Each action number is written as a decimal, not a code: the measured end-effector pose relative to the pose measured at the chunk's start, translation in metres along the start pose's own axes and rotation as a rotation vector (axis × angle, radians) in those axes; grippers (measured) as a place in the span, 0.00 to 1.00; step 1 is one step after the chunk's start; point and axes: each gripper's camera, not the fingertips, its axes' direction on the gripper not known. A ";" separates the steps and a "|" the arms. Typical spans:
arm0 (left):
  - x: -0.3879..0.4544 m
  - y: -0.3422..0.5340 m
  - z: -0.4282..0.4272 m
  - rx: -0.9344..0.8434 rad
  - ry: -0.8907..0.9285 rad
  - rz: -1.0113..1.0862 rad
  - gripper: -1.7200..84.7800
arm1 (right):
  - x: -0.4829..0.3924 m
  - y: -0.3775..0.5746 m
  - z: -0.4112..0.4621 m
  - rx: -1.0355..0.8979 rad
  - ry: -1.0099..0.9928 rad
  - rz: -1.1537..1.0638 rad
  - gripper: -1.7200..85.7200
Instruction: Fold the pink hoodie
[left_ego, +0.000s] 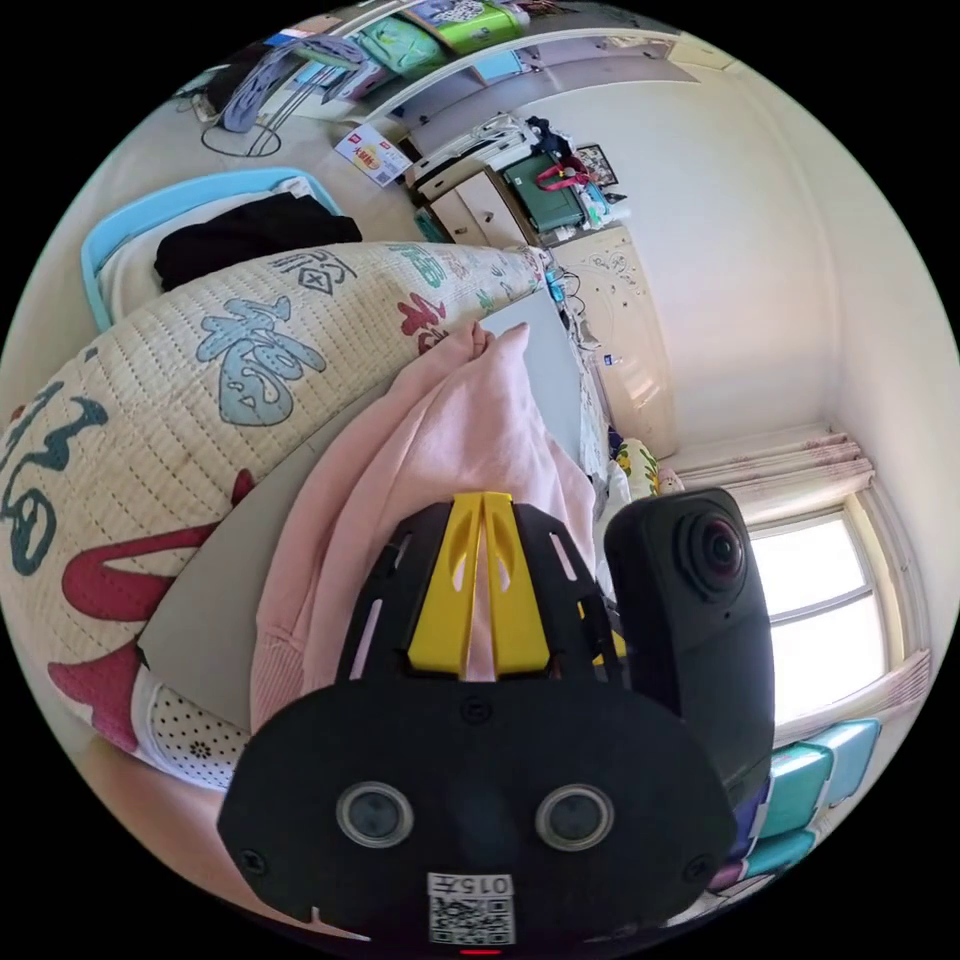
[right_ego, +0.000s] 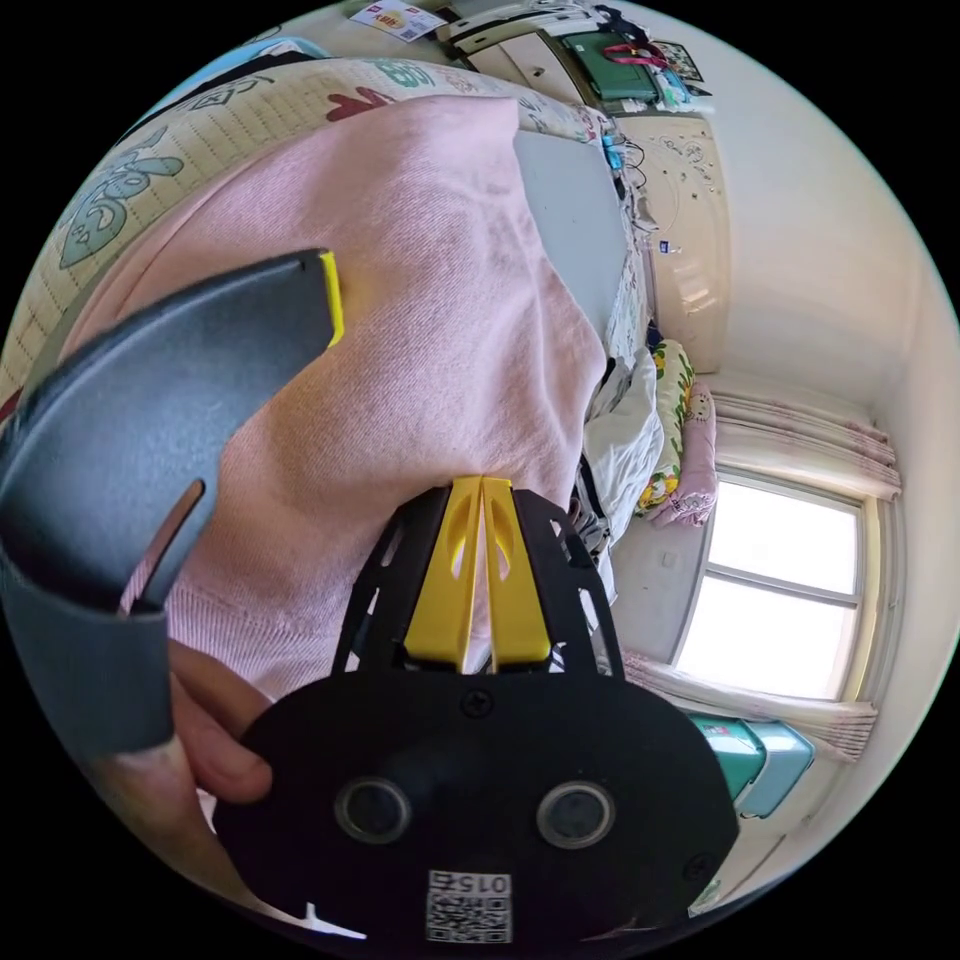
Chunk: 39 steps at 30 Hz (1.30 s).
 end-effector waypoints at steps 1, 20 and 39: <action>0.001 0.001 0.000 0.000 -0.004 0.007 0.01 | 0.002 0.001 0.002 0.002 0.000 0.003 0.01; 0.018 0.024 0.014 0.019 -0.044 0.099 0.01 | 0.035 0.066 0.071 0.085 -0.027 0.176 0.01; 0.021 0.034 0.021 0.027 -0.035 0.082 0.01 | 0.021 0.106 0.115 0.103 -0.005 0.207 0.01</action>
